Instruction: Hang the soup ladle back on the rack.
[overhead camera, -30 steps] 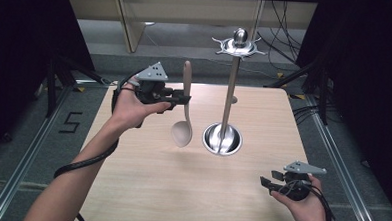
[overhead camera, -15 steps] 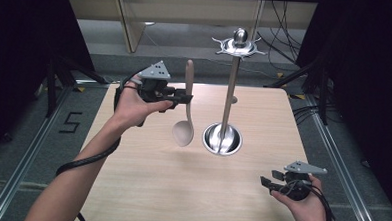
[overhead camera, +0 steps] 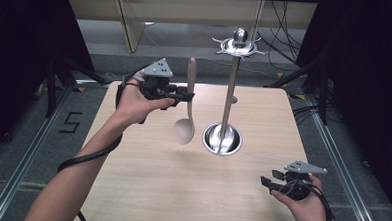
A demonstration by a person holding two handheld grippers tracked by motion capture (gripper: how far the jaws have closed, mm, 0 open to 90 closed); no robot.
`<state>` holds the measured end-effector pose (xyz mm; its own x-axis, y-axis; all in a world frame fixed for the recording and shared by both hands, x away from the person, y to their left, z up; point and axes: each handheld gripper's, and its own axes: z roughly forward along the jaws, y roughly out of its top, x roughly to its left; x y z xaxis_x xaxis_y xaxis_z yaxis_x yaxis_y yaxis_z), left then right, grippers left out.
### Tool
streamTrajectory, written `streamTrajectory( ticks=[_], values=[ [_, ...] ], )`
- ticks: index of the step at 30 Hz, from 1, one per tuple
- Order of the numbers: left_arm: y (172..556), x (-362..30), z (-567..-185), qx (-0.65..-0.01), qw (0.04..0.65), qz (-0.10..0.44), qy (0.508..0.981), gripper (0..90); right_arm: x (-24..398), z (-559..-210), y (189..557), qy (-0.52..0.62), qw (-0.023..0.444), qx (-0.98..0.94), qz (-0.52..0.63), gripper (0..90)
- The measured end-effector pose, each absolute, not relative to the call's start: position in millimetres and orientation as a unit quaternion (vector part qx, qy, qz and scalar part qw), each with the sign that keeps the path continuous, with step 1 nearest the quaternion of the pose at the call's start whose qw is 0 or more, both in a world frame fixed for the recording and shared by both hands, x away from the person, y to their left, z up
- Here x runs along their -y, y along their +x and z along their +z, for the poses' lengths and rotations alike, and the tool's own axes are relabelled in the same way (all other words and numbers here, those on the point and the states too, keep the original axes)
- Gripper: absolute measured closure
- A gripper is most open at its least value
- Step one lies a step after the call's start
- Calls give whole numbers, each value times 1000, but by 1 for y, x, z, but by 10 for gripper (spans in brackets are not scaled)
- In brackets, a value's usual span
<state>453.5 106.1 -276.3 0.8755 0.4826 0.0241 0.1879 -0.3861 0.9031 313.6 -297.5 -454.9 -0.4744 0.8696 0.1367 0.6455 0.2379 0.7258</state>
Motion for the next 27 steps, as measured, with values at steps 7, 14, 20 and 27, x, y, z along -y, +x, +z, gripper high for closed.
streamTrajectory(
  ticks=[7, 14, 20, 27],
  values=[
    [456, -103, -274, -204, 517, 142, 819, 737, 298, -454, 313, 489, 155, -772, 375, 465],
    [458, -100, -272, -201, 519, 141, 819, 737, 298, -455, 313, 488, 145, -773, 379, 463],
    [461, -98, -272, -201, 518, 141, 819, 737, 298, -455, 313, 488, 143, -773, 379, 462],
    [463, -95, -270, -201, 522, 138, 818, 737, 297, -453, 311, 494, 149, -770, 376, 461]
  ],
)
